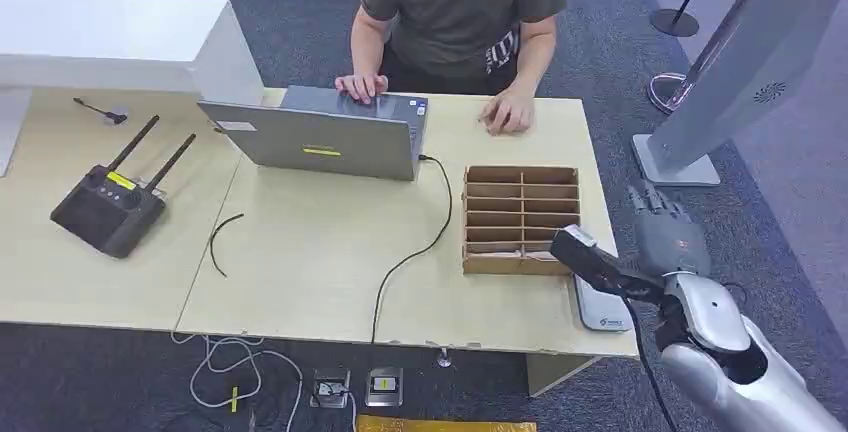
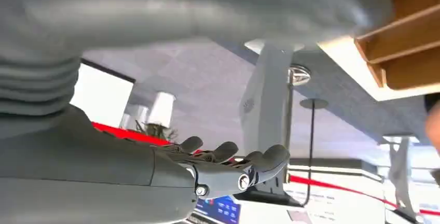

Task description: Pass the card to the sensor for recognition and then transmit it.

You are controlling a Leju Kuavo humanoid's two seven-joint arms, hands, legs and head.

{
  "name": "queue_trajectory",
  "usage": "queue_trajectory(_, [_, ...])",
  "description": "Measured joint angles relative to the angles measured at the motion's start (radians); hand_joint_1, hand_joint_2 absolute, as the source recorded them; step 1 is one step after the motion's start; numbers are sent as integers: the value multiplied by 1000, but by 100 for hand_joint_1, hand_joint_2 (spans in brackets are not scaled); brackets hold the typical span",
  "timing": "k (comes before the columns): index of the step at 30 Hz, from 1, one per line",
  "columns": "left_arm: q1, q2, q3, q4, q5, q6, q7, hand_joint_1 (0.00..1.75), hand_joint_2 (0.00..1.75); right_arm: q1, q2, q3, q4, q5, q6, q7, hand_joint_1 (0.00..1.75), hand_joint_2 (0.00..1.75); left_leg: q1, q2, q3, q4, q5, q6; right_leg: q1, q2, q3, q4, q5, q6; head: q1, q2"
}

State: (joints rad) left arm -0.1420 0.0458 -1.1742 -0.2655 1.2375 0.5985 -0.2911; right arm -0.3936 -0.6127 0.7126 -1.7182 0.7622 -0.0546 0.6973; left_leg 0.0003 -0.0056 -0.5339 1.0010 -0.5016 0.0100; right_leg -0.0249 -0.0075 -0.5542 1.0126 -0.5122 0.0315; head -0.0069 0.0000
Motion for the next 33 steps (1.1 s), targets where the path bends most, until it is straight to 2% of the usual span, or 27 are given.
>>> queue_trajectory(4, [-3,1,14,0,2,-22,-49,0,0,19,-12,7,-2,-14,-29,0,0,175,0,0,0,0,0,0,0,0,0,0,0,0,0,0])
queue_trajectory(11, [-5,8,43,-2,2,-48,-83,0,0,39,-29,24,-2,-24,-70,0,0,175,0,0,0,0,0,0,0,0,0,0,0,0,0,0])
queue_trajectory(18, [-3,14,62,-5,5,-66,-88,0,0,57,-43,40,-2,-14,-132,0,0,175,0,0,0,0,0,0,0,0,0,0,0,0,0,0])
queue_trajectory(28, [7,22,73,-11,10,-87,-59,0,0,92,-63,53,-10,119,-122,0,0,175,0,0,0,0,0,0,0,1,-1,0,0,0,0,0])
queue_trajectory(33, [8,22,73,-11,13,-96,-59,0,0,93,-62,78,-10,156,-154,0,0,175,0,0,0,0,0,0,0,1,0,0,0,0,0,0])
